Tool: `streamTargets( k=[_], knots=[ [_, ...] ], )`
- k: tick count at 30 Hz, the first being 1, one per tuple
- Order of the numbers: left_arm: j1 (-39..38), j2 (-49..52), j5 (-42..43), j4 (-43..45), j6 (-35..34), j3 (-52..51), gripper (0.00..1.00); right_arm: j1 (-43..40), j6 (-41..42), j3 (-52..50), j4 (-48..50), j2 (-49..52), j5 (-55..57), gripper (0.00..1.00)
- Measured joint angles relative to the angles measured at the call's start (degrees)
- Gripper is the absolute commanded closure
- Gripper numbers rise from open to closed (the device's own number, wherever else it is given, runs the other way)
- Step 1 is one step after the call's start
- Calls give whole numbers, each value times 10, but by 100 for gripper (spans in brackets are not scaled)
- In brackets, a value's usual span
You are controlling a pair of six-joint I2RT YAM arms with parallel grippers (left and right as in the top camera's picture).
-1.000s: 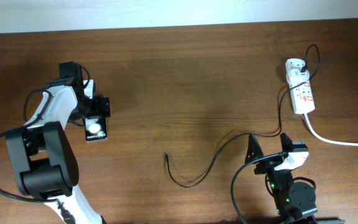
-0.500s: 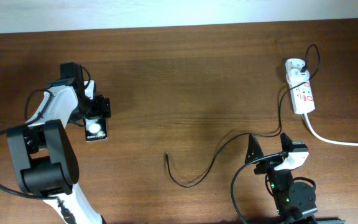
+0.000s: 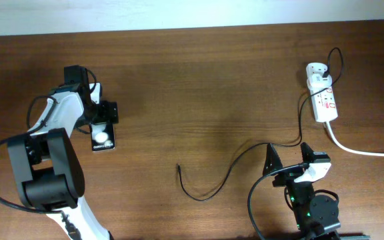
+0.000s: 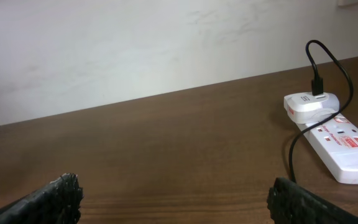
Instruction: Plug charger to phone and switch on socket
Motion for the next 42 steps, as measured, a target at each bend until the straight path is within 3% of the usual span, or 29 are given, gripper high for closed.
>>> streamTargets(
  k=[42],
  knots=[
    [0, 6, 2, 28, -2, -21, 1, 0, 0, 0, 0, 0, 0, 1]
  ],
)
